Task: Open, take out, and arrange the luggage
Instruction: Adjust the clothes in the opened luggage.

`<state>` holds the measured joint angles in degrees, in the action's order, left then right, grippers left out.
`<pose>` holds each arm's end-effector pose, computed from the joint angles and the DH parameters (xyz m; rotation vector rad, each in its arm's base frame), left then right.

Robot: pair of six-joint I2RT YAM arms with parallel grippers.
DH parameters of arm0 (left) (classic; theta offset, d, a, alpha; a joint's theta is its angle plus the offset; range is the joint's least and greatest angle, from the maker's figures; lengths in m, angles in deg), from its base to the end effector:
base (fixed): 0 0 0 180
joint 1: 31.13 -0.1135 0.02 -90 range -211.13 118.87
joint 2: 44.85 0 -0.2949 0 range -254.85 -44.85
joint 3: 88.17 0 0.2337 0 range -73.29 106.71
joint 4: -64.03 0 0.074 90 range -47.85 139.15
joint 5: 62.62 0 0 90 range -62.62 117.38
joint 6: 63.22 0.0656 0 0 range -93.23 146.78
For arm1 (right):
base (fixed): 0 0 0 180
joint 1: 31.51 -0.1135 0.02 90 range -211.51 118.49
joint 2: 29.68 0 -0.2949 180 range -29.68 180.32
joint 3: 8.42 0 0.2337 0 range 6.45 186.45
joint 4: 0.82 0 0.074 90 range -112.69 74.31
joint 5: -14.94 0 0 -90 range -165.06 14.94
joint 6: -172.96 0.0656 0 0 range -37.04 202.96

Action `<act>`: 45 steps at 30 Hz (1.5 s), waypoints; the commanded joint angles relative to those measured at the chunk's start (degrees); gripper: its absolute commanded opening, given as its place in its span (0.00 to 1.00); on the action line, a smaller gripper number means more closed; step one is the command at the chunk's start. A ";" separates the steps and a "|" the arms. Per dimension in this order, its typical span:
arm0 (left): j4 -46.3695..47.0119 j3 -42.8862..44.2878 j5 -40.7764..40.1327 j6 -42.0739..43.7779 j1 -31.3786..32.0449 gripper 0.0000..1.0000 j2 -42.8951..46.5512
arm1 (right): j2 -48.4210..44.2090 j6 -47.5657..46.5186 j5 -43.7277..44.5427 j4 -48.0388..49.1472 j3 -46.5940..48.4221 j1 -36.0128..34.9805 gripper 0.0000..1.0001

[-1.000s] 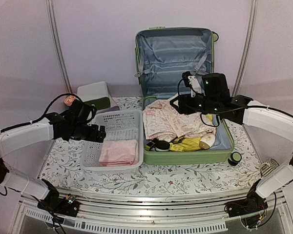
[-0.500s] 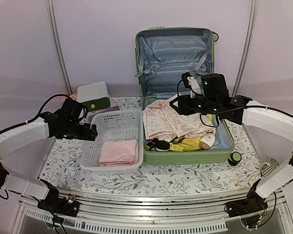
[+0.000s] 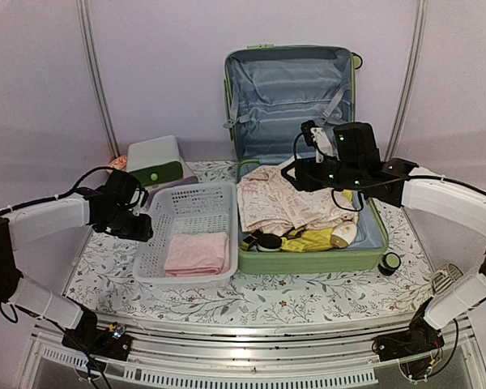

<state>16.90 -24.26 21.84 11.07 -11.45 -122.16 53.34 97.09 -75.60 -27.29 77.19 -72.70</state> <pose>0.2385 -0.0786 0.2258 0.0575 2.6212 -0.0887 0.2594 0.2278 0.3603 -0.4842 1.9853 0.6260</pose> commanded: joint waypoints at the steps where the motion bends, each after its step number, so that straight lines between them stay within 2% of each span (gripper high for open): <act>1: -1.58 1.07 0.66 1.18 -0.68 0.37 -0.09 | 0.38 -0.19 -0.16 -0.18 0.57 0.35 0.57; 6: -1.99 1.59 -1.85 1.35 -1.31 0.31 0.23 | 0.84 -0.24 0.31 -0.17 0.35 0.36 0.57; 10: -3.63 2.72 -7.22 1.55 -1.81 0.25 -0.60 | 0.51 -0.20 0.99 -0.20 -0.38 0.38 0.56; 14: -3.99 3.19 -6.36 1.77 -1.90 0.24 -0.24 | 0.09 -0.15 1.08 -0.27 -0.80 0.38 0.57; 16: -3.45 3.09 -4.25 2.39 -1.85 0.30 -0.06 | -0.11 -0.32 1.67 -0.20 -1.04 0.47 0.57; 18: -2.91 3.23 -0.83 2.85 -1.77 0.47 0.54 | 0.00 -0.27 1.76 -0.10 -1.04 0.56 0.56; 19: -2.53 3.33 1.44 3.12 -1.83 0.53 1.11 | 0.13 -0.18 1.46 -0.02 -1.04 0.56 0.56; 21: -1.02 3.03 5.38 3.59 -1.81 0.59 2.33 | 0.49 -0.17 1.27 -0.14 -0.98 0.67 0.56; 24: 1.85 1.80 9.00 4.22 -1.83 0.60 3.16 | 1.11 -0.07 2.06 -0.71 -0.87 1.08 0.56; 29: 1.34 2.95 13.09 4.33 -1.54 0.59 1.30 | 1.76 2.08 0.47 -3.07 -0.34 3.68 0.56; 36: -1.58 5.12 6.79 4.15 -0.93 0.67 3.56 | 2.45 2.74 -1.06 -9.80 1.02 8.18 0.57; 41: -1.68 6.78 6.08 4.63 0.47 0.72 9.50 | 3.64 -4.39 -12.69 -17.21 3.01 9.09 0.55; 43: -1.13 7.78 7.44 4.40 0.97 0.73 11.33 | 6.49 -6.39 -10.93 -23.16 6.04 7.85 0.54; 45: 0.19 8.78 9.74 3.92 1.50 0.73 12.60 | 9.61 -8.04 -5.12 -28.09 8.97 5.25 0.54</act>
<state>15.18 -18.49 28.57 14.79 -11.34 -112.53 58.04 94.20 -82.81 -43.97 80.82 -63.95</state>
